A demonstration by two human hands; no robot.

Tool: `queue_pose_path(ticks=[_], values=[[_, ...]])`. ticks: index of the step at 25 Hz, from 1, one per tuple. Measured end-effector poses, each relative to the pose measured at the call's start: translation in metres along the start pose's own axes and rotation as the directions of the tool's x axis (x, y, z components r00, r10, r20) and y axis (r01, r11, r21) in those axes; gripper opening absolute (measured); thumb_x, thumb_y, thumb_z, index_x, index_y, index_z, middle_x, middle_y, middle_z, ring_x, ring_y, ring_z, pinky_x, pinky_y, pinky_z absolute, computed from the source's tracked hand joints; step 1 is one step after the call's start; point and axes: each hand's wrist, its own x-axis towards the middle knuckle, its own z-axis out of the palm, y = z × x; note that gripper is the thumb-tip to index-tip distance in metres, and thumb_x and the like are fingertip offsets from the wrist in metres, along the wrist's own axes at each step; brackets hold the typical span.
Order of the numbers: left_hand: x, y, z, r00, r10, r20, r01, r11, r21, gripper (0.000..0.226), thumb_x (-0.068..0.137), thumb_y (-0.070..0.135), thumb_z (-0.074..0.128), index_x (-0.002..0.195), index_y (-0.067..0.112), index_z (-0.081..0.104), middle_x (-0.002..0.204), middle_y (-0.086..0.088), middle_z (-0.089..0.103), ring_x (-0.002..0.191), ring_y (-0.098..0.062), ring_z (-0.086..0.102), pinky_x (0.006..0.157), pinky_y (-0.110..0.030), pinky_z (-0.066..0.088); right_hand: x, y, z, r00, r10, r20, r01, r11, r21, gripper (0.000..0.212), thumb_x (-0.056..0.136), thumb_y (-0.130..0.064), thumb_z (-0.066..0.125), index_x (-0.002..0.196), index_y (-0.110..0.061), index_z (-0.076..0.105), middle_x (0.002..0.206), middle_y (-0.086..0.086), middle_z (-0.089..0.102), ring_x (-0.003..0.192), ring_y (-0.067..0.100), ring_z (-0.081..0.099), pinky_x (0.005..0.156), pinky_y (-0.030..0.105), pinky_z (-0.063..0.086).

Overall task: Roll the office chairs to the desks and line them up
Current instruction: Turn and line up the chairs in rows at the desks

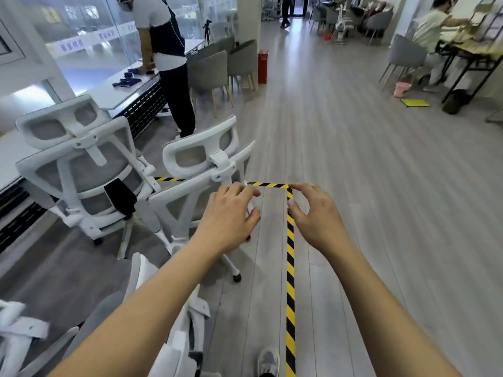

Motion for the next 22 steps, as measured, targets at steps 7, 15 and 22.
queue_pose_path(ticks=[7, 15, 22], values=[[0.180, -0.001, 0.059, 0.998, -0.047, -0.045, 0.044, 0.997, -0.063, 0.032, 0.096, 0.038, 0.050, 0.127, 0.028, 0.054, 0.124, 0.004, 0.056, 0.115, -0.021, 0.048, 0.101, -0.043, 0.040, 0.175, 0.075, -0.015, 1.000, 0.019, 0.021, -0.019, 1.000, 0.008, 0.038, 0.099, -0.035, 0.056, 0.137, -0.035, 0.054, 0.134, -0.009, 0.054, 0.126, 0.015, 0.049, 0.108, 0.040, 0.042], [0.369, -0.018, 0.119, 0.984, -0.139, -0.111, 0.129, 0.988, -0.090, 0.030, 0.097, 0.035, 0.053, 0.126, 0.029, 0.056, 0.123, 0.008, 0.057, 0.115, -0.017, 0.047, 0.100, -0.035, 0.040, 0.383, 0.150, -0.017, 0.997, -0.022, 0.070, 0.022, 1.000, 0.000, 0.039, 0.100, -0.037, 0.053, 0.139, -0.036, 0.052, 0.138, -0.009, 0.053, 0.131, 0.015, 0.045, 0.111, 0.041, 0.040], [0.531, -0.070, 0.176, 0.919, -0.357, -0.169, 0.355, 0.934, -0.042, 0.030, 0.097, 0.032, 0.054, 0.126, 0.025, 0.058, 0.124, 0.006, 0.057, 0.116, -0.019, 0.048, 0.101, -0.032, 0.039, 0.592, 0.212, 0.031, 0.954, -0.184, 0.235, 0.168, 0.982, 0.087, 0.038, 0.099, -0.038, 0.054, 0.138, -0.040, 0.052, 0.134, -0.009, 0.053, 0.127, 0.017, 0.048, 0.105, 0.039, 0.044]])
